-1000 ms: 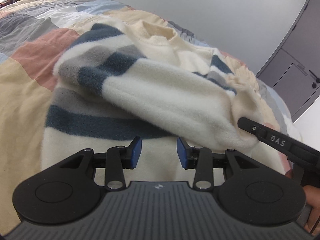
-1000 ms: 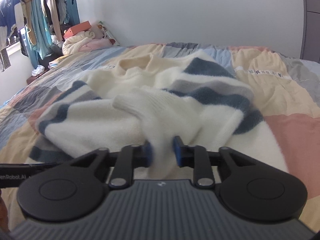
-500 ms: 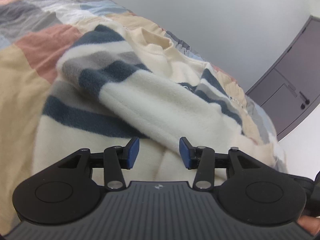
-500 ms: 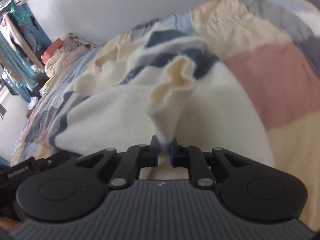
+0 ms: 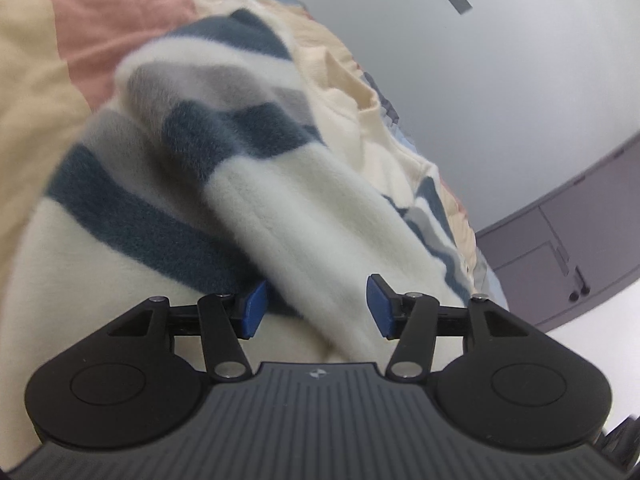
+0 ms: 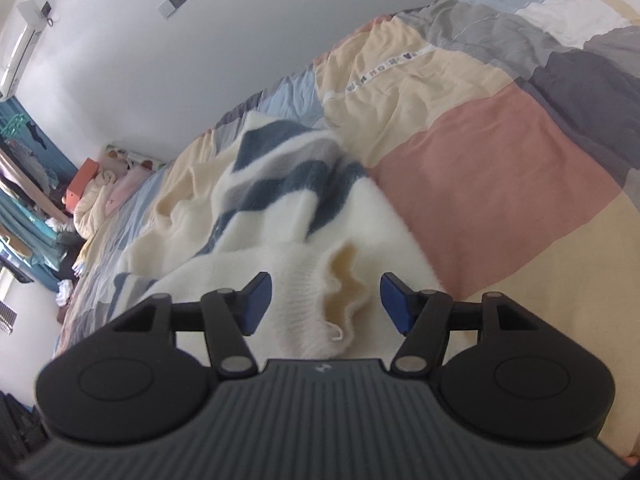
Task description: Fold large clothes
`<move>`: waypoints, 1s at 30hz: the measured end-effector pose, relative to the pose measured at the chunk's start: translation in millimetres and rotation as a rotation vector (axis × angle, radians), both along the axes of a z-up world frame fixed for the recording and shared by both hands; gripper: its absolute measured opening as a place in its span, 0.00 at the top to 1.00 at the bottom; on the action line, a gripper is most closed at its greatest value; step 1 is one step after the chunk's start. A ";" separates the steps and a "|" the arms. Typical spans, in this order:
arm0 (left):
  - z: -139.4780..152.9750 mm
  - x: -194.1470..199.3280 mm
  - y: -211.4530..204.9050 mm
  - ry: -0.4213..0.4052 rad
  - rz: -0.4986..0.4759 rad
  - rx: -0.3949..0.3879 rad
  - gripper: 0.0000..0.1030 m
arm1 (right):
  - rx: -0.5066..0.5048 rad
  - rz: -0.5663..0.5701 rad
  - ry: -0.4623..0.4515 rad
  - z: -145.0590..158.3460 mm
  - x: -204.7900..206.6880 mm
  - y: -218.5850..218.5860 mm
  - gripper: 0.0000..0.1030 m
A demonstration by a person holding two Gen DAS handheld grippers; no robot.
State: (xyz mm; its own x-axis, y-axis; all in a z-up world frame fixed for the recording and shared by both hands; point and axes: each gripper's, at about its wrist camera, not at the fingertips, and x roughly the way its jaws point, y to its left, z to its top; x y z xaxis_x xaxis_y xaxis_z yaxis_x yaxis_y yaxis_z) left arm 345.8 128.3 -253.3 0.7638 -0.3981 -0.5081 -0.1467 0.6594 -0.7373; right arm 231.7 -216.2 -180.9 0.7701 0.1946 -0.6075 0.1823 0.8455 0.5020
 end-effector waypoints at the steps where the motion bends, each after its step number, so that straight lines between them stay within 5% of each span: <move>1: -2.1 3.5 0.3 0.001 0.003 -0.015 0.44 | -0.004 0.006 0.010 -2.0 4.1 0.9 0.52; 4: -5.4 10.4 1.6 0.021 -0.005 -0.038 0.54 | -0.048 0.015 0.024 -4.2 16.7 3.3 0.76; 5: -5.3 12.7 0.9 0.030 -0.009 -0.029 0.66 | -0.066 0.032 0.015 -3.3 19.0 6.3 0.84; 6: -5.1 14.1 0.6 0.036 -0.010 -0.021 0.81 | -0.078 0.046 0.009 -2.3 20.4 9.0 0.88; 9: -0.7 11.1 2.8 0.013 0.000 -0.050 0.90 | -0.094 0.072 -0.039 4.6 18.0 13.6 0.90; 14: 21.2 -5.1 3.0 -0.014 0.006 -0.030 0.91 | -0.128 0.059 -0.084 17.0 3.2 9.1 0.91; 19: 14.8 -10.6 -5.1 0.064 -0.031 0.078 0.91 | -0.091 0.022 0.094 -7.3 10.0 -2.9 0.91; 25: 5.3 -4.7 -7.0 0.104 -0.075 0.129 0.89 | -0.131 0.023 0.112 -12.8 15.4 4.1 0.90; 30: 15.7 -25.1 -0.1 0.119 -0.072 0.128 0.66 | -0.183 0.055 0.086 -0.9 8.8 12.0 0.88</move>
